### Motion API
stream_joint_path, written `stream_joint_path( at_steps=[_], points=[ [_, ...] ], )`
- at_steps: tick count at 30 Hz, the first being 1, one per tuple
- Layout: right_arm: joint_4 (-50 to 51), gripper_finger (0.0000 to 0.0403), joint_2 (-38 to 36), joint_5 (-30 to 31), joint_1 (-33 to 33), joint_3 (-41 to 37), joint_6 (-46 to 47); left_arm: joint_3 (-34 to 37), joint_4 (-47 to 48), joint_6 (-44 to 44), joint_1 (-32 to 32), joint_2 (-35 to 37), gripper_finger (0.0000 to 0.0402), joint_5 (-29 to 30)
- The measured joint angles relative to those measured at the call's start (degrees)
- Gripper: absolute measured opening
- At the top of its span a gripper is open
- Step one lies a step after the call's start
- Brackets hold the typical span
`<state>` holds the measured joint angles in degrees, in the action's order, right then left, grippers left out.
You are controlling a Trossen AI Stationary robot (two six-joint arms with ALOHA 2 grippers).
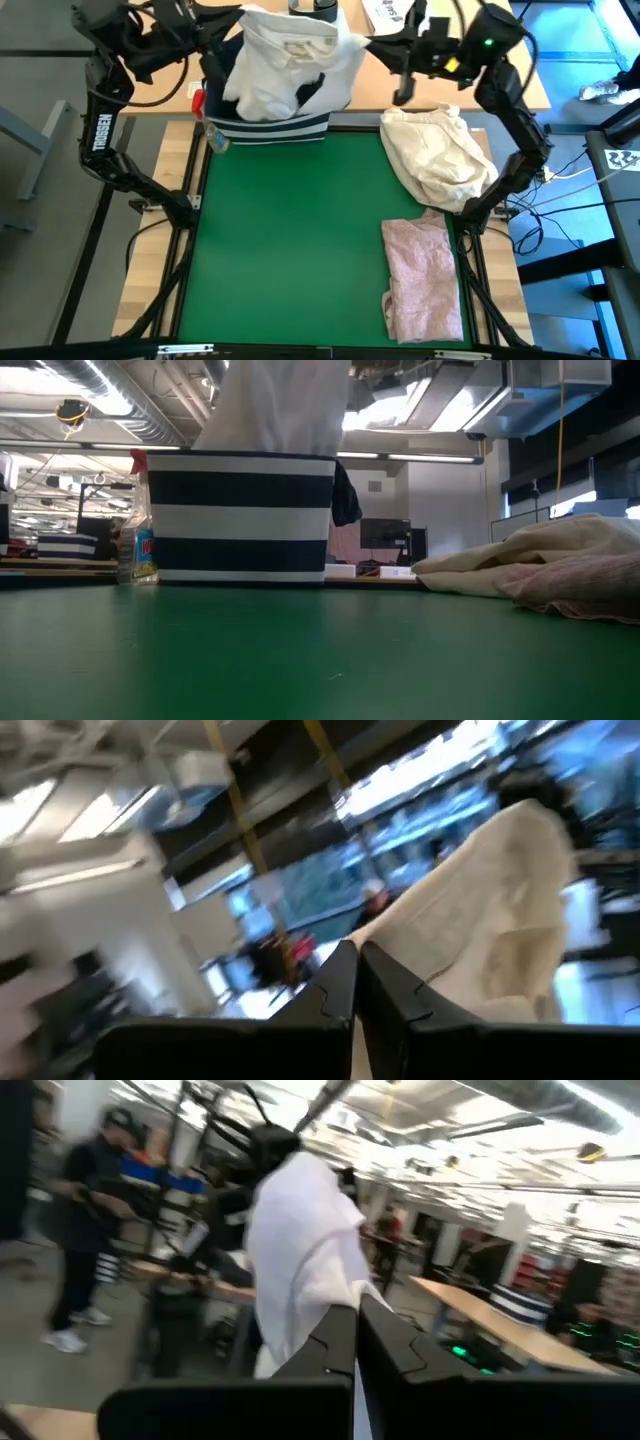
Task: Fold laundry
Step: Remove the white polo shirt from the blue laundry bin
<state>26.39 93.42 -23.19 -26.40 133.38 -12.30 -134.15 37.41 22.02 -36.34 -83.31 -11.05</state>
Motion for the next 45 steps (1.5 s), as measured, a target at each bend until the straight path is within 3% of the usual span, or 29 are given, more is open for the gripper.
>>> stream_joint_path(
  at_steps=[6,12,17,21,25,28,33,37,41,45],
  points=[
    [0.39,0.0002,-3.35,-2.69,4.18,-0.02,4.79,0.00,-4.75,-8.30,1.19,0.00,0.0004,-14.57],
    [0.75,0.0002,-6.97,-6.00,9.23,-0.09,9.49,0.09,-12.03,-19.92,8.37,-0.18,0.0004,-20.09],
    [1.85,0.0002,-9.57,-7.46,14.93,-0.22,12.97,0.26,-18.91,-27.67,17.10,-0.44,0.0004,-19.50],
    [1.11,0.0003,-11.58,-9.48,20.14,-0.19,17.39,0.12,-27.06,-32.03,25.28,-0.80,0.0003,-14.75],
    [-1.56,0.0003,-13.62,-12.82,25.71,0.13,21.31,-0.34,-35.25,-33.56,33.15,-0.53,0.0003,-11.22],
    [-3.08,0.0002,-14.07,-12.10,30.51,0.13,21.97,-0.17,-38.01,-31.22,38.61,-1.53,0.0003,-7.42],
    [0.44,0.0003,-14.20,-6.22,35.04,-0.07,21.98,0.15,-25.86,-23.06,41.93,-2.14,0.0003,-0.03],
    [4.30,0.0004,-14.20,-3.26,35.06,-0.06,22.10,-0.09,-13.60,-20.45,42.13,-1.60,0.0003,1.77],
    [6.34,0.0004,-13.38,-2.51,35.06,-0.03,21.65,0.84,-1.69,-20.36,42.12,-2.32,0.0009,9.52],
    [6.94,0.0005,-12.54,0.05,35.04,-0.11,19.00,2.78,6.74,-24.64,42.13,-3.58,0.0041,16.09]
  ],
)
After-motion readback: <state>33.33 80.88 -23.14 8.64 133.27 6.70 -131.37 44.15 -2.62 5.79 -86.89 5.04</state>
